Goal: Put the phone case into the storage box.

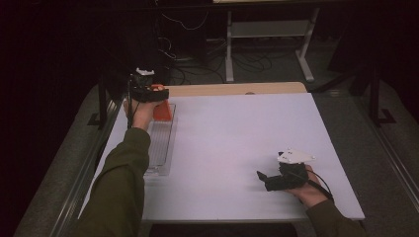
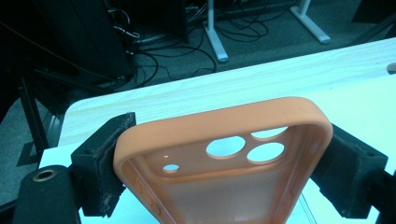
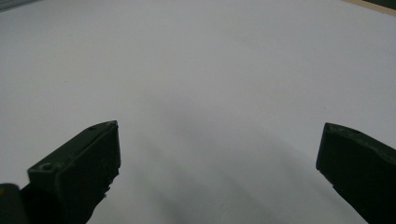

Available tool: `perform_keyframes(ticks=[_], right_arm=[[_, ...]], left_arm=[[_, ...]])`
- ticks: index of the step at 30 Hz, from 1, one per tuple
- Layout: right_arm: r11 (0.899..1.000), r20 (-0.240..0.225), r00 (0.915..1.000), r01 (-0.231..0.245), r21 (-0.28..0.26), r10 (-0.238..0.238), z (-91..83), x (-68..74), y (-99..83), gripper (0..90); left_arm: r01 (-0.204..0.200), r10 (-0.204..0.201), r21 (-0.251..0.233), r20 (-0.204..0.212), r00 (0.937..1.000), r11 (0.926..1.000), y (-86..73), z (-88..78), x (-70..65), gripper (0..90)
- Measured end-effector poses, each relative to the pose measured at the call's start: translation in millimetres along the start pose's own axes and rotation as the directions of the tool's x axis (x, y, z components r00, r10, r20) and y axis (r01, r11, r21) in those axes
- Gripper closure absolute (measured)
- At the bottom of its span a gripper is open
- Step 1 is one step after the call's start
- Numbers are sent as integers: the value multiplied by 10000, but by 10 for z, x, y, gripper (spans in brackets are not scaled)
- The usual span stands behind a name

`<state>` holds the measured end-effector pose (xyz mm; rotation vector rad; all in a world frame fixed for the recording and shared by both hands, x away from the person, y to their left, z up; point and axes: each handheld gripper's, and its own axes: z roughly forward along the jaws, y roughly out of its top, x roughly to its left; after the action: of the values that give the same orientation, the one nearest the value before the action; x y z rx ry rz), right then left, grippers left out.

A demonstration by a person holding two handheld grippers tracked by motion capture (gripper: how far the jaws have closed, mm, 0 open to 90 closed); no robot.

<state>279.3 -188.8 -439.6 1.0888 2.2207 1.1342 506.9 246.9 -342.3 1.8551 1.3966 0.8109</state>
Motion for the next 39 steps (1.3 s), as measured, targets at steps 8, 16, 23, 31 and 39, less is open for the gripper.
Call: perform_keyframes(ticks=[8, 16, 23, 31, 39], right_arm=[[10000, -9, 10000, -37, -21, 37, -6, 2, -1, 0], [10000, -9, 10000, -36, -15, 36, -7, 2, 0, 0], [10000, -8, 10000, -27, -28, 27, -7, 0, 0, 0], [10000, 0, 10000, -7, -1, 7, -1, -1, 1, 0], [10000, 13, 10000, -14, -26, 14, -3, -14, -1, 0]], left_arm=[[-183, 185, 240, -70, 9998, 9995, -24, 45, -45, 144], [-144, 149, 479, -92, 9998, 9988, -58, 93, -69, 141], [-169, 175, 432, -144, 9997, 9989, -75, 98, -81, 139], [-258, 262, 380, -106, 9996, 9989, -74, 112, -75, 132], [-465, 464, 222, 50, 9989, 9987, -49, 175, -73, 121]])
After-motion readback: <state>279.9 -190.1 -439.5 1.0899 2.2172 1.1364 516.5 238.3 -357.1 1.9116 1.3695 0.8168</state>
